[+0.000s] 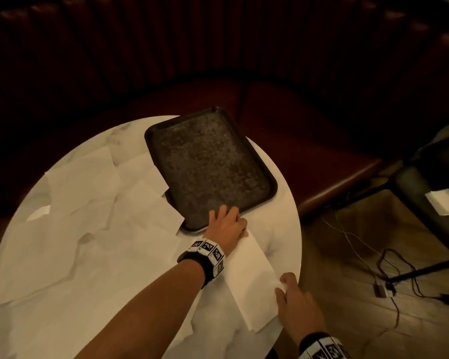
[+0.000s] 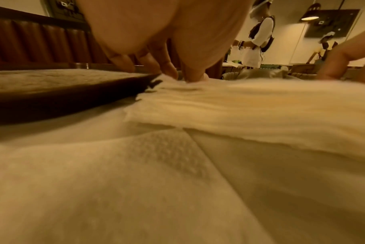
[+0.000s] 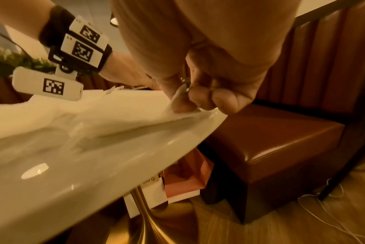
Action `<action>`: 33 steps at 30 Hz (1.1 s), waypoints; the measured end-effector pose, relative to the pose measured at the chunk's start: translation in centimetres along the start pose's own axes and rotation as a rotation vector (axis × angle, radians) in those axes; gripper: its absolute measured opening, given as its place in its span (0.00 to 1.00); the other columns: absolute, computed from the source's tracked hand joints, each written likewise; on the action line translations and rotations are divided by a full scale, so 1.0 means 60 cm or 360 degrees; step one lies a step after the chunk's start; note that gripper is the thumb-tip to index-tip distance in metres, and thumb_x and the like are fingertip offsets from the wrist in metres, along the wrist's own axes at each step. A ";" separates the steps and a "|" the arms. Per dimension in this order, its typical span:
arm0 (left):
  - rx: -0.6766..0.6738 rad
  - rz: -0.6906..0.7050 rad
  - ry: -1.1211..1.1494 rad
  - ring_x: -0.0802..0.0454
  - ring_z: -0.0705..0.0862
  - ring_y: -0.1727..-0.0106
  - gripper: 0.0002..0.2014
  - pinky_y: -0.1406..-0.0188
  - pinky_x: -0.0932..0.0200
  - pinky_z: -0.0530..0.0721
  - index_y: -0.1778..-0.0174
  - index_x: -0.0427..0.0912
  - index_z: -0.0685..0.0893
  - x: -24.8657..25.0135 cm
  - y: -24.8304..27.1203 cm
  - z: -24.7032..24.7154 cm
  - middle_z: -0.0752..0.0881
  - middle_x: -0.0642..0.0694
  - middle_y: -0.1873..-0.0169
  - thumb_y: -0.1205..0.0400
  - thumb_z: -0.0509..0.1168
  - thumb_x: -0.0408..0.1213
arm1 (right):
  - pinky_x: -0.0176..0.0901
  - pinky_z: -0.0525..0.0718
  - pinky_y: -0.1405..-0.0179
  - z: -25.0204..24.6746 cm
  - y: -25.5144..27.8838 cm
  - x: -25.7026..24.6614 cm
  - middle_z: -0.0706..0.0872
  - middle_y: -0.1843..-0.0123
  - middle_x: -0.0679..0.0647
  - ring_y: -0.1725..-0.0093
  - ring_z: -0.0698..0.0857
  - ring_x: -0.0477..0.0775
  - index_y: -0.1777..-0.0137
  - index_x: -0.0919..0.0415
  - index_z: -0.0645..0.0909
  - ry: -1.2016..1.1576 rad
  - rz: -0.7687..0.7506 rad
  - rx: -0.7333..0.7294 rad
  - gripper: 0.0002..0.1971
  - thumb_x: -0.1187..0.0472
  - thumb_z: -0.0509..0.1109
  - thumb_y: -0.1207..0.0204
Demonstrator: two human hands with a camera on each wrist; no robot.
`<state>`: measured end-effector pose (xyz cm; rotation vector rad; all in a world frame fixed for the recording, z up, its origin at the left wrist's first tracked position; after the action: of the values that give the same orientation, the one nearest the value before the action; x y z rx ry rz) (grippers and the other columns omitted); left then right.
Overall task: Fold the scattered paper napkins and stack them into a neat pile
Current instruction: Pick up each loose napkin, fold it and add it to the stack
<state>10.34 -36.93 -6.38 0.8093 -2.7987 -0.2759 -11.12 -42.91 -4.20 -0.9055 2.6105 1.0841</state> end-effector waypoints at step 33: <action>0.0228 -0.1323 0.0587 0.41 0.69 0.35 0.29 0.38 0.43 0.66 0.28 0.49 0.70 -0.263 0.405 0.027 0.73 0.45 0.33 0.20 0.59 0.62 | 0.34 0.72 0.45 0.194 0.125 -0.236 0.77 0.46 0.43 0.44 0.76 0.47 0.39 0.49 0.76 0.0331 -0.1240 -0.0194 0.11 0.56 0.65 0.21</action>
<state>10.72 -7.95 -4.58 1.8133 -2.0281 -0.0343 -5.03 -24.11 -2.90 -1.9182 1.9870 0.9469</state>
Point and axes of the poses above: each hand's wrist, its own y-axis away from the middle knuckle, its own z-axis out of the palm, x = y × z, the point moved 2 cm from there along -y, towards the middle knuckle
